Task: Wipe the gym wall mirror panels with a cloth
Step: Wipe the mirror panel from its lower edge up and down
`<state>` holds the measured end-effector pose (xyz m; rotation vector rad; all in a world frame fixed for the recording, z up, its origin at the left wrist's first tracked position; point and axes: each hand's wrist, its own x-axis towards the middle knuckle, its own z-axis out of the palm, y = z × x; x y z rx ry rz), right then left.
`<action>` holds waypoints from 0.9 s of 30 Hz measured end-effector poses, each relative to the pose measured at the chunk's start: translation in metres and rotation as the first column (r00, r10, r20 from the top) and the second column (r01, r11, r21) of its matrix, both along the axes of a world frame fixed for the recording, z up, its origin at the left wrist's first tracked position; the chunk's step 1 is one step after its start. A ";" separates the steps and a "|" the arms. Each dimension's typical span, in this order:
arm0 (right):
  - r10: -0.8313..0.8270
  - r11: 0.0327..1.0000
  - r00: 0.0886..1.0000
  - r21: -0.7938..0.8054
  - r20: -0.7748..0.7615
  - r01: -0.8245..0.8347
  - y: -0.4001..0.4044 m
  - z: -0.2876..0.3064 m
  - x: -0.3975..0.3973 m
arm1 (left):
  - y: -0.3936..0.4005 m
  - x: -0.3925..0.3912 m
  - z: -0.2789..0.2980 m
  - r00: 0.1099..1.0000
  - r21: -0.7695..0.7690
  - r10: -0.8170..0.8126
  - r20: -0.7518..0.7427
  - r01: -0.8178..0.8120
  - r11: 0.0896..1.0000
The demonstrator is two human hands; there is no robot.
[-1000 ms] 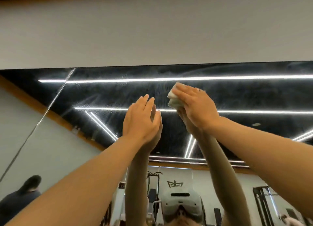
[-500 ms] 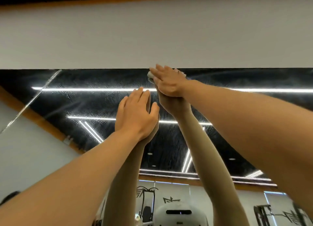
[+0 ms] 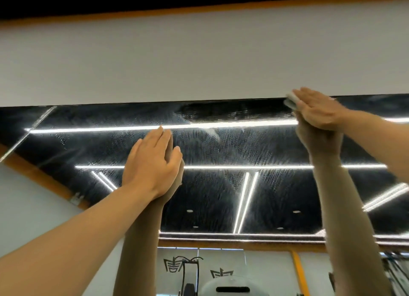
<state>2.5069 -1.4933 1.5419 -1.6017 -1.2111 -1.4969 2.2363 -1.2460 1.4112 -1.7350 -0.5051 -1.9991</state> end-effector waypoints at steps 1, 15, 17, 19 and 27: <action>-0.018 1.000 0.999 0.022 -0.029 0.019 -0.012 0.000 0.011 | 0.000 0.000 0.000 1.000 0.003 0.000 0.000 0.000 1.000; 0.201 0.966 0.919 -0.225 0.340 -0.128 0.031 -0.116 -0.030 | -0.002 0.002 0.001 0.999 -0.002 0.033 -0.021 -0.033 0.999; 0.261 0.924 0.856 -0.372 0.445 -0.088 0.035 -0.151 -0.043 | -0.002 0.002 0.000 0.999 -0.001 0.036 -0.016 -0.036 0.999; 0.241 0.884 0.885 -0.467 0.399 -0.030 0.034 -0.162 -0.043 | -0.003 0.002 -0.002 1.000 -0.002 0.019 -0.010 -0.020 1.000; 0.084 0.996 0.985 -0.033 0.151 -0.080 0.018 -0.041 -0.012 | 0.000 0.001 -0.001 1.000 -0.008 -0.011 -0.004 0.011 1.000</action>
